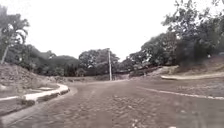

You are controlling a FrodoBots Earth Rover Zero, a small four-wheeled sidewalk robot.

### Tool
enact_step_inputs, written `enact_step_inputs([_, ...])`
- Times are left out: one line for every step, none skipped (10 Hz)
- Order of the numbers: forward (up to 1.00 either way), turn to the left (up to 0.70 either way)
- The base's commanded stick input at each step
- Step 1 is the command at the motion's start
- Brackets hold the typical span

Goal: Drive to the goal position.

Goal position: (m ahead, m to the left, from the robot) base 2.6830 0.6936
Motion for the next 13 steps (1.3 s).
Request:
enact_step_inputs([1.0, 0.0])
enact_step_inputs([1.0, 0.0])
enact_step_inputs([1.0, 0.0])
enact_step_inputs([1.0, 0.0])
enact_step_inputs([1.0, 0.0])
enact_step_inputs([1.0, 0.0])
enact_step_inputs([1.0, 0.0])
enact_step_inputs([1.0, 0.0])
enact_step_inputs([1.0, 0.0])
enact_step_inputs([1.0, 0.0])
enact_step_inputs([1.0, 0.0])
enact_step_inputs([1.0, 0.0])
enact_step_inputs([1.0, 0.0])
